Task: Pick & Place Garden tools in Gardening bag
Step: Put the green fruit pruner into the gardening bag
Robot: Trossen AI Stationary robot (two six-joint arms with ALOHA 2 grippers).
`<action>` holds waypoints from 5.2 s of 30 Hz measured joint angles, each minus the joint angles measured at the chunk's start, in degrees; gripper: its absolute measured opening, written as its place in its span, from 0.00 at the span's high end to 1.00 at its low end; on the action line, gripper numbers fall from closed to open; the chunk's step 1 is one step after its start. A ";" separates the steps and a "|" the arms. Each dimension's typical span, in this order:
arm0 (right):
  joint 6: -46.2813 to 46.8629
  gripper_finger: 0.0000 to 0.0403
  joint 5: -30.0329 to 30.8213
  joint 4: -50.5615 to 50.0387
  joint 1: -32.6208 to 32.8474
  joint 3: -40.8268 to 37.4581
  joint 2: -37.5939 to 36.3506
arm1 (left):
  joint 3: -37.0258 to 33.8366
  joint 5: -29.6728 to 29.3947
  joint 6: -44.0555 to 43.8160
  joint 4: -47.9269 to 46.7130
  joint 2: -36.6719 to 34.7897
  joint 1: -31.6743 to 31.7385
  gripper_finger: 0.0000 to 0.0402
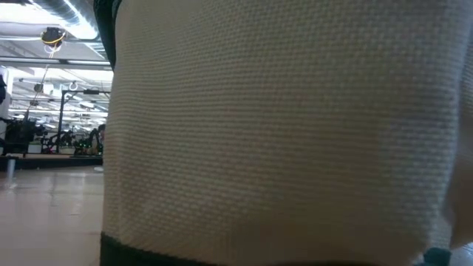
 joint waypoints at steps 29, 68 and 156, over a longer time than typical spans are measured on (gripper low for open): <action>-46.53 0.20 43.90 -52.91 8.93 19.12 5.60 | 0.03 3.44 -3.60 6.46 5.63 2.43 0.94; -45.11 0.20 64.00 -49.35 22.45 19.06 17.53 | 0.03 4.27 -0.07 6.78 12.62 2.25 0.94; -38.68 0.46 68.42 -49.99 21.14 15.63 20.09 | 0.01 -5.65 3.86 7.18 12.56 0.72 0.94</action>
